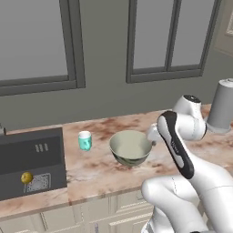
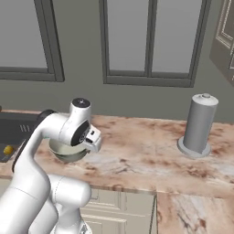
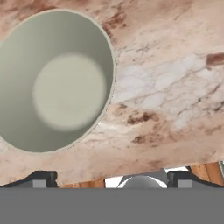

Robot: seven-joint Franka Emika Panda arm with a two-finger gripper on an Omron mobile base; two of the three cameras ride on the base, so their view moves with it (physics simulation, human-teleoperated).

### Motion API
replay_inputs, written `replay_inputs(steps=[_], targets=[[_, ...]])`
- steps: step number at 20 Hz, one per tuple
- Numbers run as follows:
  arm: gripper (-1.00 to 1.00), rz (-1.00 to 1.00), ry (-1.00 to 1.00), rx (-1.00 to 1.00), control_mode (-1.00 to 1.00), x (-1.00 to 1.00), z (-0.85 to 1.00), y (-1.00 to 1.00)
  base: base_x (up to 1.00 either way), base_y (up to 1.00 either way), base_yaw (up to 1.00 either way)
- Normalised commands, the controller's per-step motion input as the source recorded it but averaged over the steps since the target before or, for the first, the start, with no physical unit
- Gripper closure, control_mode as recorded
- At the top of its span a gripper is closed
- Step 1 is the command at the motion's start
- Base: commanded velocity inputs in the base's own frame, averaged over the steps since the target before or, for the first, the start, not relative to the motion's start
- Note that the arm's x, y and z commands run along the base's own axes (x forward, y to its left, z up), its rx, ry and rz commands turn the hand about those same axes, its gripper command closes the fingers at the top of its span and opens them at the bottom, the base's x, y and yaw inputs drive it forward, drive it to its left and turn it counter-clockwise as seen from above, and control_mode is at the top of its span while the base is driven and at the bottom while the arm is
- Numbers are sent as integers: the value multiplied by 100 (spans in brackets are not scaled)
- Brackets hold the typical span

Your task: Clear the mugs and bowl far away from the sink.

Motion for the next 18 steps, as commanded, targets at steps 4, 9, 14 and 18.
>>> replay_inputs(steps=[4, 9, 14, 18], targets=[[-100, -1, 0, 2, -100, 15, -36, 0, 0, 0, 0], [-100, 0, 0, 0, -100, 17, -26, 5, 0, 0, 0], [-100, -1, 0, 0, -100, 18, -19, 10, 0, 0, 0], [-100, -1, 0, 0, -100, 17, -20, 11, 0, 0, 0]])
